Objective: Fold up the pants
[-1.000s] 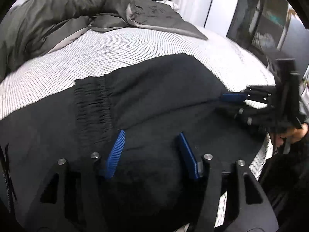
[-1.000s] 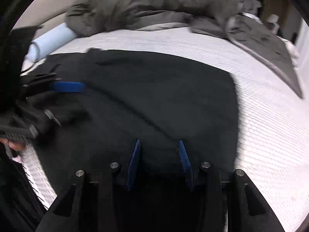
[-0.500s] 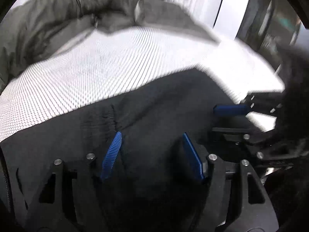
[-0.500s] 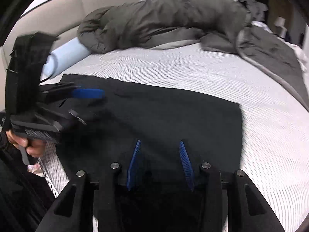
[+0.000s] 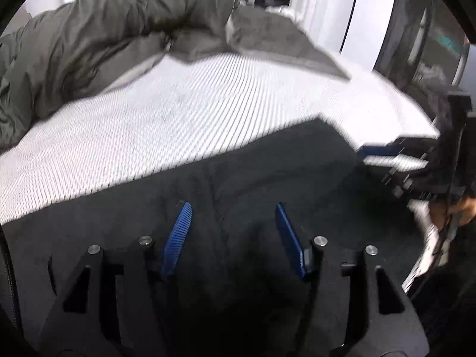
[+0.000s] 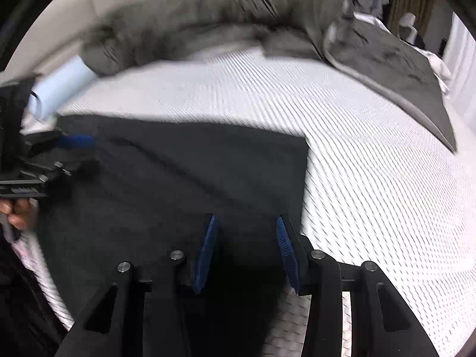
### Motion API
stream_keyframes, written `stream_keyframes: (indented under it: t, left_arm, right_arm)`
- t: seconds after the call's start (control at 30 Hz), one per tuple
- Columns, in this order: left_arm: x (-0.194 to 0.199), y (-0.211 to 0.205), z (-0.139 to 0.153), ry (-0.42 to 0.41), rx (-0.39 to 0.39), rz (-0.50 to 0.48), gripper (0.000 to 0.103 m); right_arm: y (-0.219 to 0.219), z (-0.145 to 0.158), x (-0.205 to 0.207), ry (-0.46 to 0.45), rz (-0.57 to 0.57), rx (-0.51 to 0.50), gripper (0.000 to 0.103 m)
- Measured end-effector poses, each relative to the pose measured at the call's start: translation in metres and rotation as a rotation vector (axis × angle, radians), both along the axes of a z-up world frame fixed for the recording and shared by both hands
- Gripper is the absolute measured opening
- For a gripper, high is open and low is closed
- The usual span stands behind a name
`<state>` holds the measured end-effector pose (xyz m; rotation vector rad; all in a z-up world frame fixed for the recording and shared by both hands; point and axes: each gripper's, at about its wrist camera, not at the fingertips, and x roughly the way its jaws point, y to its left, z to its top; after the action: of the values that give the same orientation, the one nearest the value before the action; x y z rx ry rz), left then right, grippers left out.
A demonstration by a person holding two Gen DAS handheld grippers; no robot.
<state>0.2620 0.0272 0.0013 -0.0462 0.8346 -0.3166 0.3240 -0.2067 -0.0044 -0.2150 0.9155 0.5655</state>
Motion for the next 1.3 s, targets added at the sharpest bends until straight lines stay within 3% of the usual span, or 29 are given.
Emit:
stream_keyframes:
  t: [0.13, 0.23, 0.3, 0.4, 0.47, 0.57, 0.63, 0.7, 0.73, 0.77, 0.83, 0.9, 1.0, 1.07, 1.17, 1.27, 1.3]
  left_arm:
    - [0.037, -0.016, -0.006, 0.046, 0.003, 0.005, 0.056]
    - [0.056, -0.024, -0.033, 0.116, 0.080, 0.010, 0.056]
    - [0.054, -0.022, -0.039, 0.102, 0.095, -0.023, 0.056]
    - [0.049, -0.007, -0.035, 0.091, 0.058, -0.011, 0.054]
    - [0.041, 0.003, -0.032, 0.090, 0.084, 0.034, 0.054]
    - [0.013, 0.010, -0.017, 0.063, 0.050, 0.051, 0.054]
    - [-0.010, 0.006, -0.006, 0.023, 0.050, 0.021, 0.057]
    - [-0.037, -0.009, 0.001, -0.019, 0.059, -0.028, 0.070]
    - [-0.045, -0.020, -0.001, -0.013, 0.061, -0.065, 0.078]
    - [-0.051, -0.030, -0.007, 0.012, 0.074, -0.108, 0.078]
    - [-0.061, -0.040, -0.025, 0.035, 0.137, -0.138, 0.078]
    - [-0.067, -0.033, -0.031, 0.039, 0.136, -0.133, 0.078]
    - [-0.080, -0.009, -0.029, 0.033, 0.066, -0.093, 0.083]
    - [-0.089, -0.005, -0.023, 0.010, 0.081, -0.050, 0.081]
    - [-0.106, -0.014, -0.010, -0.056, 0.068, -0.071, 0.079]
    - [-0.119, -0.036, -0.004, -0.092, 0.018, -0.158, 0.080]
    - [-0.119, -0.047, -0.009, -0.077, 0.033, -0.193, 0.080]
  right_arm:
    - [0.046, 0.006, 0.023, -0.016, 0.053, -0.008, 0.043]
    - [0.072, -0.017, 0.045, 0.059, 0.071, -0.026, 0.043]
    - [0.073, -0.036, 0.055, 0.078, 0.042, -0.112, 0.043]
    - [0.043, -0.036, 0.061, 0.036, -0.044, -0.180, 0.044]
    - [0.020, -0.033, 0.063, 0.021, -0.102, -0.187, 0.044]
    - [-0.007, -0.023, 0.049, -0.002, -0.156, -0.186, 0.045]
    - [-0.014, -0.007, 0.023, -0.008, -0.129, -0.095, 0.046]
    - [-0.001, 0.007, -0.006, -0.019, -0.049, 0.007, 0.048]
    - [0.009, 0.007, -0.016, -0.019, -0.017, 0.020, 0.048]
    - [0.020, 0.005, -0.027, -0.011, 0.021, 0.022, 0.048]
    - [0.037, -0.006, -0.042, 0.014, 0.084, -0.004, 0.049]
    - [0.036, -0.026, -0.052, 0.020, 0.086, -0.104, 0.048]
    - [0.001, -0.029, -0.051, -0.039, -0.020, -0.184, 0.049]
    - [-0.023, -0.022, -0.050, -0.078, -0.093, -0.199, 0.051]
    - [-0.043, -0.003, -0.056, -0.067, -0.142, -0.057, 0.051]
    - [-0.018, 0.013, -0.081, -0.093, -0.037, 0.047, 0.051]
    - [-0.005, 0.013, -0.088, -0.087, 0.017, 0.064, 0.051]
